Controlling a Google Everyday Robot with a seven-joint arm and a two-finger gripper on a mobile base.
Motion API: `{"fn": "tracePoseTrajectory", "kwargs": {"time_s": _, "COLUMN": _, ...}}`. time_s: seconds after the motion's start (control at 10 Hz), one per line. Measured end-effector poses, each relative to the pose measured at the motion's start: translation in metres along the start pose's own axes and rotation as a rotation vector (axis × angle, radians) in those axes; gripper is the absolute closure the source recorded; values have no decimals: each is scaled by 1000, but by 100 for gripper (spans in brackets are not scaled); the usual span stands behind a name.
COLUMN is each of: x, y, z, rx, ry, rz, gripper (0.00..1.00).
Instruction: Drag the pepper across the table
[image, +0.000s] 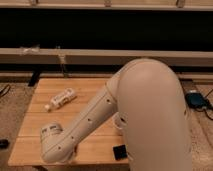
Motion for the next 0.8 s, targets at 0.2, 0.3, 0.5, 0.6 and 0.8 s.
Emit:
{"fn": "tracePoseTrajectory", "kwargs": {"time_s": 0.2, "x": -1, "y": 1, "z": -1, "rx": 0, "ry": -9, "rz": 9, "gripper": 20}}
{"fn": "tracePoseTrajectory", "kwargs": {"time_s": 0.3, "x": -1, "y": 1, "z": -1, "rx": 0, "ry": -10, "rz": 8, "gripper": 20}}
{"fn": "tracePoseTrajectory", "kwargs": {"time_s": 0.5, "x": -2, "y": 0, "z": -1, "rx": -1, "ry": -10, "rz": 6, "gripper": 20}}
{"fn": "tracePoseTrajectory", "kwargs": {"time_s": 0.6, "x": -2, "y": 0, "z": -1, "rx": 0, "ry": -10, "rz": 7, "gripper": 20}}
{"fn": "tracePoseTrajectory", "kwargs": {"time_s": 0.8, "x": -2, "y": 0, "z": -1, "rx": 0, "ry": -10, "rz": 6, "gripper": 20}}
